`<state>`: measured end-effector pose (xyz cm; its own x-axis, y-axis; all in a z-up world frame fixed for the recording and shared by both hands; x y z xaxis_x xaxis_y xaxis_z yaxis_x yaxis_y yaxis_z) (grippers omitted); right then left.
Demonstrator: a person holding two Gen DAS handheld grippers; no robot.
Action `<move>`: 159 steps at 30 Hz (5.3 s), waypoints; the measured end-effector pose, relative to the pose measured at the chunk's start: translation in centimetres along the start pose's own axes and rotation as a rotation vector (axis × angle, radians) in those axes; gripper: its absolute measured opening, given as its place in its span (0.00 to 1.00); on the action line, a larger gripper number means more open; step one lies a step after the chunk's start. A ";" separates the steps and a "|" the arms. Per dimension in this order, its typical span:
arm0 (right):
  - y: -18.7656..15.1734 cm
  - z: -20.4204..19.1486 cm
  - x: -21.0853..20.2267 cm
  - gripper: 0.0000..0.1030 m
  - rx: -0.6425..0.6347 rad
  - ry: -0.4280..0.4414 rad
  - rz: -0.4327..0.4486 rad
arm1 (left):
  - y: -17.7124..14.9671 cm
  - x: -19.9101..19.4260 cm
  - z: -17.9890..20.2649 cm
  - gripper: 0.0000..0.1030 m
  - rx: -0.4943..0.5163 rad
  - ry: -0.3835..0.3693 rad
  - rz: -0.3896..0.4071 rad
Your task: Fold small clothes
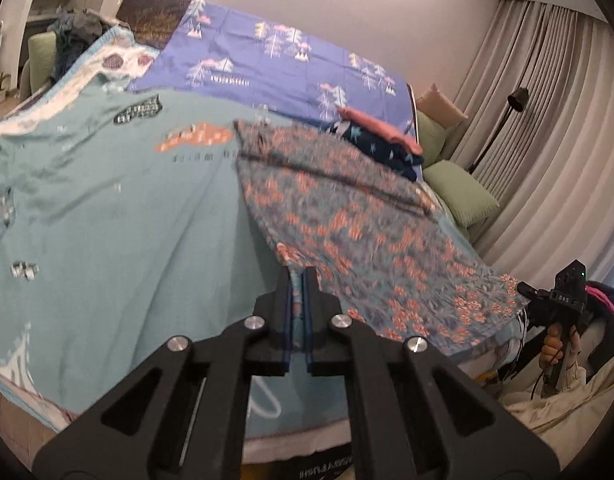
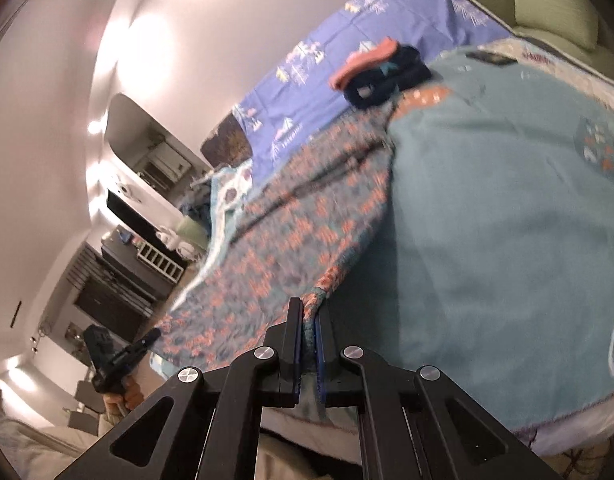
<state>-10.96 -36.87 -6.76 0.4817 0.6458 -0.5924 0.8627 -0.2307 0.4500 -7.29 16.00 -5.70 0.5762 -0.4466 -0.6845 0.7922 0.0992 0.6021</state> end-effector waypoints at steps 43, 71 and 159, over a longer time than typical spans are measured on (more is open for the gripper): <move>32.9 -0.5 11.4 0.04 -0.120 -0.280 0.210 | 29.9 14.9 -2.5 0.06 -0.146 0.080 0.152; 38.1 9.1 21.5 0.25 0.075 -0.434 -0.024 | 32.4 28.0 -10.1 0.38 -0.246 0.079 -0.112; 13.1 2.9 10.7 0.08 0.211 -0.079 -0.141 | 6.8 12.4 1.3 0.11 -0.258 -0.177 -0.261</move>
<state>5.91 -35.03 -9.15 0.3580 0.6255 -0.6932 0.9311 -0.2945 0.2152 5.00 9.99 -9.59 0.3232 -0.6304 -0.7058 0.9447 0.1719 0.2791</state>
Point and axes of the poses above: each gripper's, at about its wrist camera, not at the fingertips, and x roughly the way its jaws point, z to its right, y to its top, the point moved 2 cm from there along x, roughly the way its jaws point, and after that the axes turned 15 degrees about -z, right-handed, at the moved point
